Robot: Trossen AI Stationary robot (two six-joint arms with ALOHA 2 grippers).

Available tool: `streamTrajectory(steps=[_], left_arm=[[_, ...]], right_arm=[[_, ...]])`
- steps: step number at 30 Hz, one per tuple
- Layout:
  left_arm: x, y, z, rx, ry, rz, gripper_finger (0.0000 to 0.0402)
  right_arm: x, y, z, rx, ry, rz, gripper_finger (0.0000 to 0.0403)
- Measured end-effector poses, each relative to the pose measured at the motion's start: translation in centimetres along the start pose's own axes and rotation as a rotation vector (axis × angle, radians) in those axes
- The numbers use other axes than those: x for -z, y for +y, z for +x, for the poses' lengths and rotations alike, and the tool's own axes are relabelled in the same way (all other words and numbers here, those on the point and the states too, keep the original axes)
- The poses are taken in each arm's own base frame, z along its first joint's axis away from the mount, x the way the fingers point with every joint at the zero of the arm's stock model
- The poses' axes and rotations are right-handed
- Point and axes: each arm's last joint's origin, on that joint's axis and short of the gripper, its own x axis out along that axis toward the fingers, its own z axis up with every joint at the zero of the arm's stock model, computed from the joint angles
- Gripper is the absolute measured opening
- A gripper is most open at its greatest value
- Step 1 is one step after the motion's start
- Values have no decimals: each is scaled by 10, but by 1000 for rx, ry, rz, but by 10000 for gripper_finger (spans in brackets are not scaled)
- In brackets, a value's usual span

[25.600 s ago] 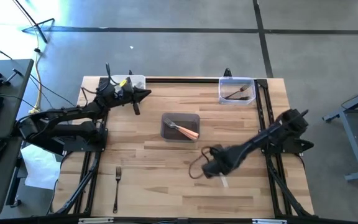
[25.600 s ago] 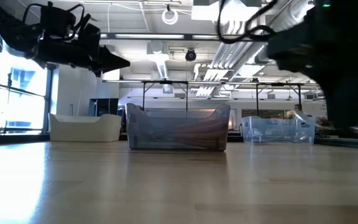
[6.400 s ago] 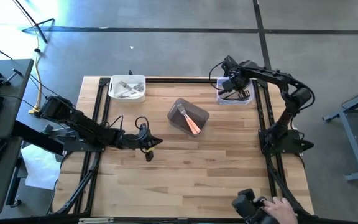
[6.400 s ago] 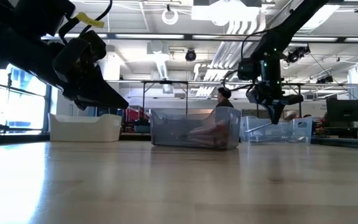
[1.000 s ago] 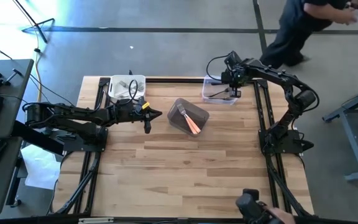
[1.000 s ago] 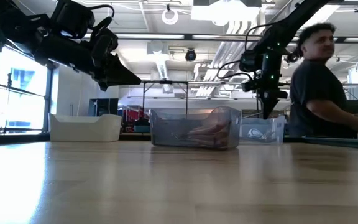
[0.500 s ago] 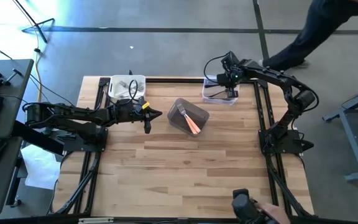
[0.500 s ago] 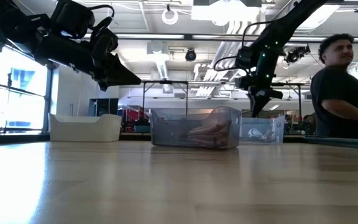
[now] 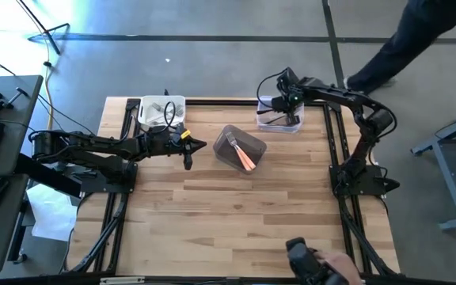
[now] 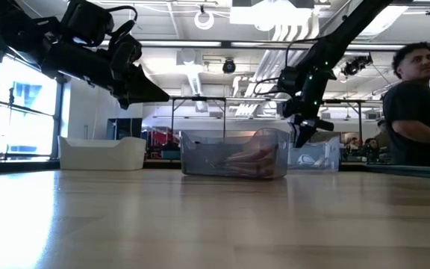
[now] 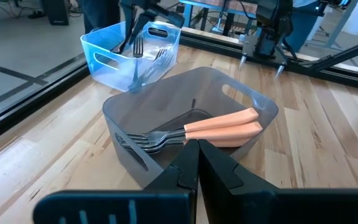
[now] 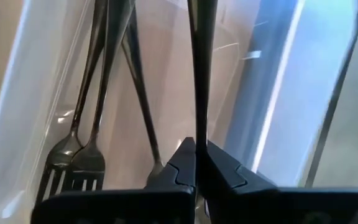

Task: Sort silverware by color (type)
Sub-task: Put the black fork into the transparent bin

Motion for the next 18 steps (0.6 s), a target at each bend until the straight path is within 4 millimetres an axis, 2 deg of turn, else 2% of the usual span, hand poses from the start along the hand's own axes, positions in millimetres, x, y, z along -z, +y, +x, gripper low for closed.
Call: streamTrajectory(steps=[5, 13, 18], left_arm=[[0, 0, 0, 0, 0, 0, 0], [0, 0, 0, 0, 2, 11, 0], [0, 0, 0, 0, 3, 26, 0]], right_arm=[[0, 0, 9, -14, 11, -21, 0], [2, 0, 6, 4, 71, -30, 0], [6, 2, 5, 16, 181, -66, 0]])
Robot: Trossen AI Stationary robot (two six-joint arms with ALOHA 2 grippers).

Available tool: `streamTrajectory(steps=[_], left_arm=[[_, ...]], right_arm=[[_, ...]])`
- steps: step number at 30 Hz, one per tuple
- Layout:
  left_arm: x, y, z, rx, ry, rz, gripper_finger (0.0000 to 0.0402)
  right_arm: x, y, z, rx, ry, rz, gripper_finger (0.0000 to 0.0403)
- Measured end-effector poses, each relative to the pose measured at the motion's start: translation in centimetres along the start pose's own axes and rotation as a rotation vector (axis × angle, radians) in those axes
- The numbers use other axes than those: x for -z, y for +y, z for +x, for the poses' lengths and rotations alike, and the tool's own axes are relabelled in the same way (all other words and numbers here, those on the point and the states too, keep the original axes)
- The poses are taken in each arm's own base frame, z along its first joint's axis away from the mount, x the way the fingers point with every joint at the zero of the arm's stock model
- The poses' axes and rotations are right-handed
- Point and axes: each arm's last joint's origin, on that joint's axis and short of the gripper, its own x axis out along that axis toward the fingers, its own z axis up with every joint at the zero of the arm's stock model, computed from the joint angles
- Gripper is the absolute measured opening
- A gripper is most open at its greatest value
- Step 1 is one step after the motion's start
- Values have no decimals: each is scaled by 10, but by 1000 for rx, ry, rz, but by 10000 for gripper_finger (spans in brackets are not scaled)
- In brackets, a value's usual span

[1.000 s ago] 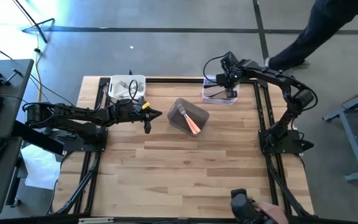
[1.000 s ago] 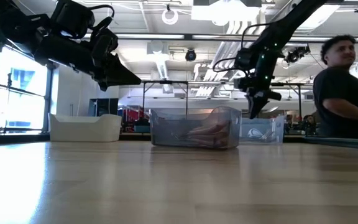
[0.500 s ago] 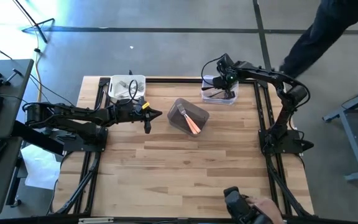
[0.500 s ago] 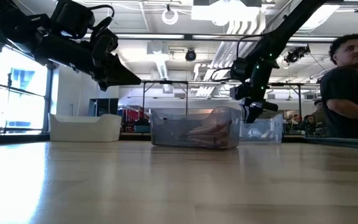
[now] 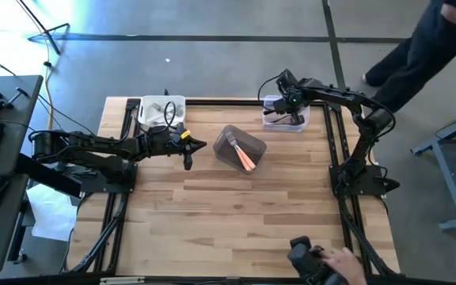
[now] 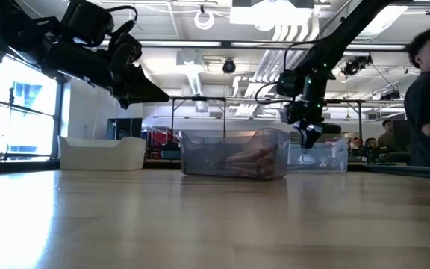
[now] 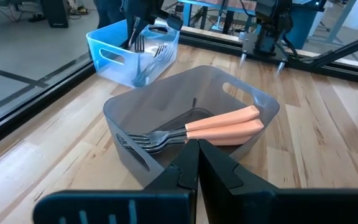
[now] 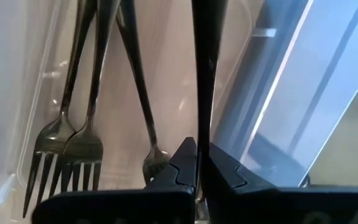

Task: Sort silverware by color (type)
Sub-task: Put the black fork into the transparent bin

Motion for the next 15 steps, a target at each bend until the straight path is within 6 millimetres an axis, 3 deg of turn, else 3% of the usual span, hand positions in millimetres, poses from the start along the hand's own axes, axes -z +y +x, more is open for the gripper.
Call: streamTrajectory(steps=[9, 15], left_arm=[[0, 0, 0, 0, 2, 1, 0], [0, 0, 0, 0, 2, 2, 0]], right_arm=[[-2, 2, -1, 0, 37, -11, 0], [-2, 2, -19, 48, 20, -8, 0]])
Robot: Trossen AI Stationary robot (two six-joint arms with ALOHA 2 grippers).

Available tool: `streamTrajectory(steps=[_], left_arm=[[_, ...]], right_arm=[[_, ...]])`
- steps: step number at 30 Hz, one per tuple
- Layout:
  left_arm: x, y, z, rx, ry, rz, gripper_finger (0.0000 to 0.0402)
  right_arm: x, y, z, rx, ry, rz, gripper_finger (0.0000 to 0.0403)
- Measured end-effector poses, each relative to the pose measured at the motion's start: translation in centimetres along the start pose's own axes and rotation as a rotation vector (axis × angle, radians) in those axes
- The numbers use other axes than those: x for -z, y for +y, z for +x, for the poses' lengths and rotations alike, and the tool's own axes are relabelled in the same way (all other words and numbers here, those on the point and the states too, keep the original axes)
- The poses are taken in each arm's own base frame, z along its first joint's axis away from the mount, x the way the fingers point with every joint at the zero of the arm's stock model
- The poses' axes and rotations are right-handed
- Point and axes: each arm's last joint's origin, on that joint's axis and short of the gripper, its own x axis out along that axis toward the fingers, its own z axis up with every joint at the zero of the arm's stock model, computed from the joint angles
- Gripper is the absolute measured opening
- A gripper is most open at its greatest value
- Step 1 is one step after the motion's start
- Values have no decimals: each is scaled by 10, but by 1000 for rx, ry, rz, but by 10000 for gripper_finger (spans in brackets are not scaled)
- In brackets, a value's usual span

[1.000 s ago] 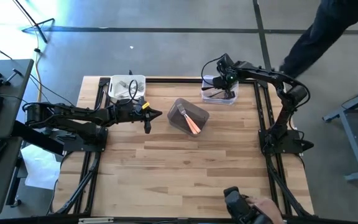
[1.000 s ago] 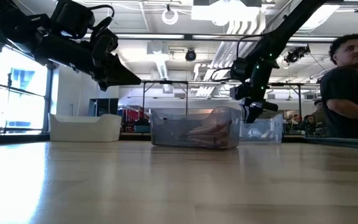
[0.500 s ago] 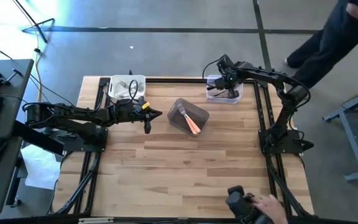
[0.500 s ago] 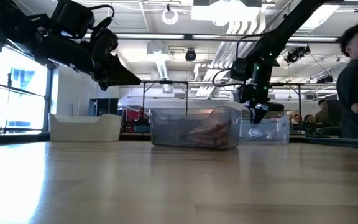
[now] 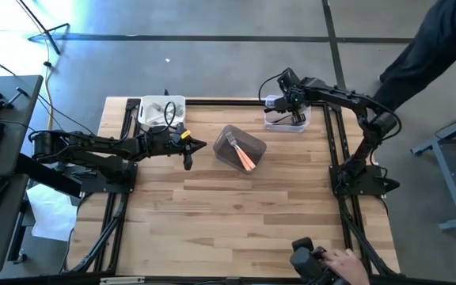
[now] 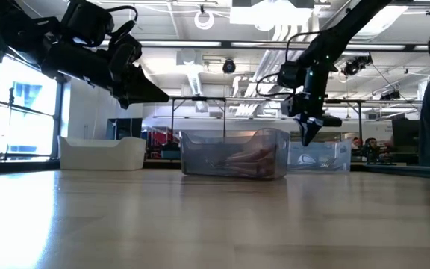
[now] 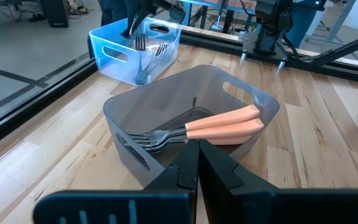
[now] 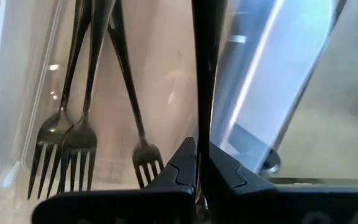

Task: Sort silverware by color (type)
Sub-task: Put the black fork into the transparent bin

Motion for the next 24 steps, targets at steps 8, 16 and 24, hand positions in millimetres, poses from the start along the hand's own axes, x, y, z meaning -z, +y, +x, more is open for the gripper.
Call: streamTrajectory(steps=[8, 16, 24], left_arm=[[0, 0, 0, 0, 0, 0, 0], [0, 0, 0, 1, 0, -1, 0], [0, 0, 0, 2, 0, 0, 0]], right_arm=[[4, 1, -3, -18, 10, 4, 0], [4, 3, -2, -36, 16, -27, 0], [10, 6, -2, -76, 47, 0, 0]])
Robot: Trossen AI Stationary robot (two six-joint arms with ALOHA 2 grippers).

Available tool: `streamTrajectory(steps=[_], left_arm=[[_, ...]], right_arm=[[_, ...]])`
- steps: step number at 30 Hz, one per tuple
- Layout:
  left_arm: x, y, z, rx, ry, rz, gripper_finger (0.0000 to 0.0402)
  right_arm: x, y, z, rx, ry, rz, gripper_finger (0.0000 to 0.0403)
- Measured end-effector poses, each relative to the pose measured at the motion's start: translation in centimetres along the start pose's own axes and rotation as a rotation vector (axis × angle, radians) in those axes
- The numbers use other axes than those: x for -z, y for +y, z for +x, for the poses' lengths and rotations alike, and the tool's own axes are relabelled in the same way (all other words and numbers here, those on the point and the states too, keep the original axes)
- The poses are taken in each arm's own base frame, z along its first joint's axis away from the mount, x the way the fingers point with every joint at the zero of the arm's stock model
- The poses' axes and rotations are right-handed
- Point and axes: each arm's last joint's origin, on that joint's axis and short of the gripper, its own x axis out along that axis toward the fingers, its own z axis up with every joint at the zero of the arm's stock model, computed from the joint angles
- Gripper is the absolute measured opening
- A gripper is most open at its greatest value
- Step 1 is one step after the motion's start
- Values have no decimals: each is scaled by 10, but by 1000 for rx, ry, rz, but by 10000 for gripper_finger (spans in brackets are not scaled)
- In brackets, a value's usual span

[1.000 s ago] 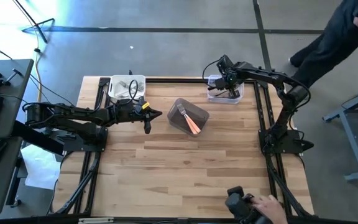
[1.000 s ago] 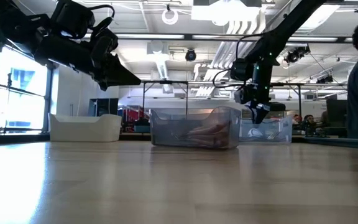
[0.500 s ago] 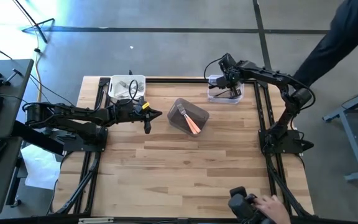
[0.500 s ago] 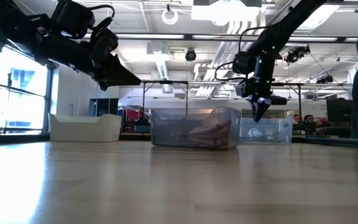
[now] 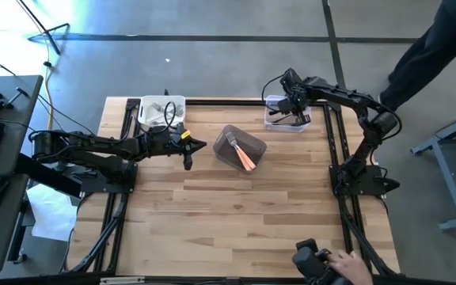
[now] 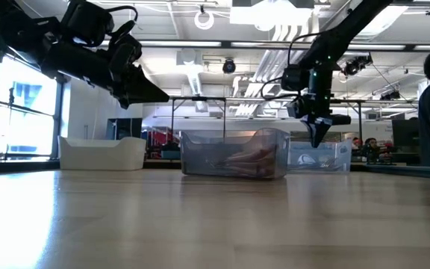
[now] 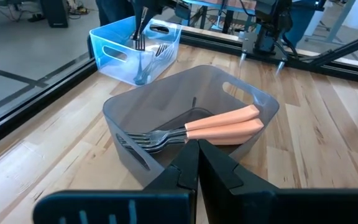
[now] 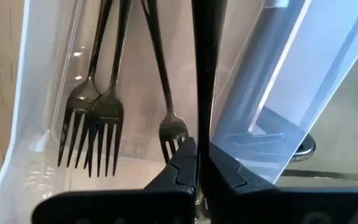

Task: Sort silverware by color (type)
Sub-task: Put the black fork into the transparent bin

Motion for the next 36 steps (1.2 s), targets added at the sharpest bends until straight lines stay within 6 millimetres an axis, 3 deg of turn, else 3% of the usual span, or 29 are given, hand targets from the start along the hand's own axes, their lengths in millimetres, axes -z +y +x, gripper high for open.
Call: streamTrajectory(steps=[17, 26, 29, 32, 36], left_arm=[[1, -7, 0, 29, 2, 8, 0], [0, -4, 0, 15, 1, -3, 0], [0, -3, 0, 9, 0, -6, 0], [0, -3, 0, 9, 0, -6, 0], [0, -3, 0, 9, 0, -6, 0]], right_arm=[[-5, 1, 21, -71, -25, 78, 8], [-12, -1, 19, -10, -1, 254, 121], [-14, -4, 13, 12, 48, 294, 139], [-12, -6, 5, -39, 27, 378, 119], [1, -4, 4, -141, 44, 532, 38]])
